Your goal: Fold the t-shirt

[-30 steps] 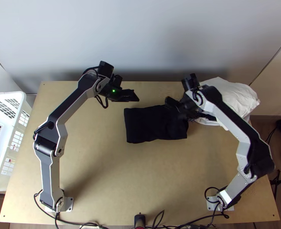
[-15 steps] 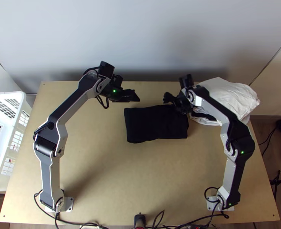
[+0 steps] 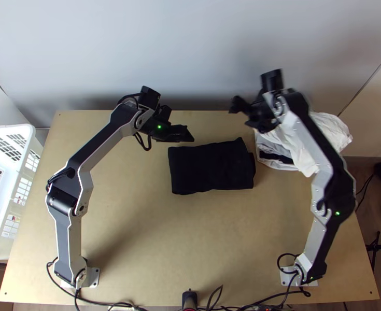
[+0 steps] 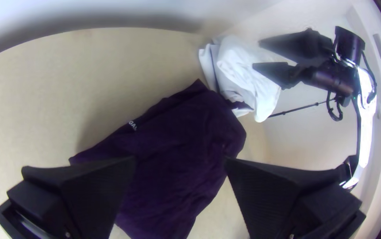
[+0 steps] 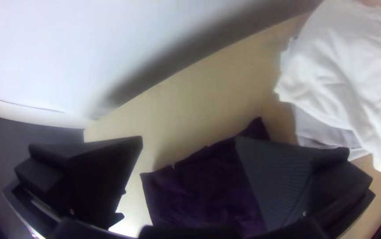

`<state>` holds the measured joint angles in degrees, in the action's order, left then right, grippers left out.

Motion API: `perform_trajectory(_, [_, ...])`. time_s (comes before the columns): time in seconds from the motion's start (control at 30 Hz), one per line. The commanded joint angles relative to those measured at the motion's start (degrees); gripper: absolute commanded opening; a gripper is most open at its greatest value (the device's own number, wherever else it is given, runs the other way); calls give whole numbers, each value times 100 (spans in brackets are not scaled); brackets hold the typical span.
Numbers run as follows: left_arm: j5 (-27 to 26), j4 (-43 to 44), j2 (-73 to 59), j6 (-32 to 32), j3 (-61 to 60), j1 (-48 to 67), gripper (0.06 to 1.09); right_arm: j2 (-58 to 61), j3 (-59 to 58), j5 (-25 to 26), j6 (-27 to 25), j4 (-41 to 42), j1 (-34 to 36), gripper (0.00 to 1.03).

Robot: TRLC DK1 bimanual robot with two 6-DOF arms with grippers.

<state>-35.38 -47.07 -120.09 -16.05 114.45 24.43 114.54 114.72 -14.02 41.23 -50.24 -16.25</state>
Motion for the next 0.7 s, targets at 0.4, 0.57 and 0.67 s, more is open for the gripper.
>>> perform_trajectory(0.4, [-13,93,-93,41,-64,115,104,-1268,-3351,-1938,-2383,67,1502,98])
perform_trajectory(0.57, [-13,137,-84,23,-64,168,104,-1171,-3922,-2324,-2893,497,1634,98])
perform_trajectory(0.67, [-13,137,-84,15,-107,168,104,-1048,-4159,-2447,-3236,717,1783,98])
